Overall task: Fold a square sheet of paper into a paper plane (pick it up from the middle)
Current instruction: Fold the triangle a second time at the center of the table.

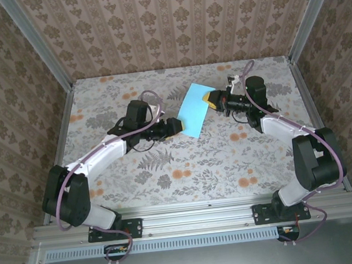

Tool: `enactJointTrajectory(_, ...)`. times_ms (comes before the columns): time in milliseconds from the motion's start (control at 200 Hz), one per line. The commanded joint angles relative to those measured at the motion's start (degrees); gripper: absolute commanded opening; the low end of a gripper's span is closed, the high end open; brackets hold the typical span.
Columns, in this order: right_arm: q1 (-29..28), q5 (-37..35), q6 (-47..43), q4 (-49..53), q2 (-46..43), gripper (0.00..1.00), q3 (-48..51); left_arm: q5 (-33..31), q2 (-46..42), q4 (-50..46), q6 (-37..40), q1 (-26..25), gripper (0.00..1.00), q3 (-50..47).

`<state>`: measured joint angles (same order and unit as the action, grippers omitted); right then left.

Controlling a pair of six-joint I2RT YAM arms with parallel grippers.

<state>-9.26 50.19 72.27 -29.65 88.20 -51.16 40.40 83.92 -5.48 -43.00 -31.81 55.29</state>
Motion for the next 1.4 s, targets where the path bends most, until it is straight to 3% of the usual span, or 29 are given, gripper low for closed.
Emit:
enactJointTrajectory(0,0.3,1.7,0.5,-1.6,-0.9,0.00,0.9,1.3,-0.3,0.9,-0.5,0.3,0.46,1.9)
enactJointTrajectory(120,0.3,1.5,-0.7,-0.1,-1.0,0.00,0.9,1.3,-0.7,0.5,-1.1,0.5,0.37,1.5)
enactJointTrajectory(410,0.3,1.9,-1.5,-0.2,0.2,0.00,1.3,0.0,-0.9,-4.0,1.9,0.8,0.31,3.0)
enactJointTrajectory(745,0.2,3.7,-2.8,0.4,2.6,0.00,0.8,-3.2,-1.0,-10.5,5.7,0.3,0.09,4.4)
enactJointTrajectory(990,-0.8,3.5,-8.2,4.4,5.0,0.02,1.0,-6.4,-1.6,-13.1,6.0,-1.5,0.06,3.1)
enactJointTrajectory(1100,-1.6,3.9,-12.4,8.4,6.9,0.05,-0.6,-10.8,-2.0,-17.0,6.9,-2.7,0.05,2.1)
enactJointTrajectory(1395,-4.1,5.3,-17.5,9.8,14.8,0.10,-3.5,-16.5,-1.3,-14.1,3.3,-5.3,0.07,-2.5)
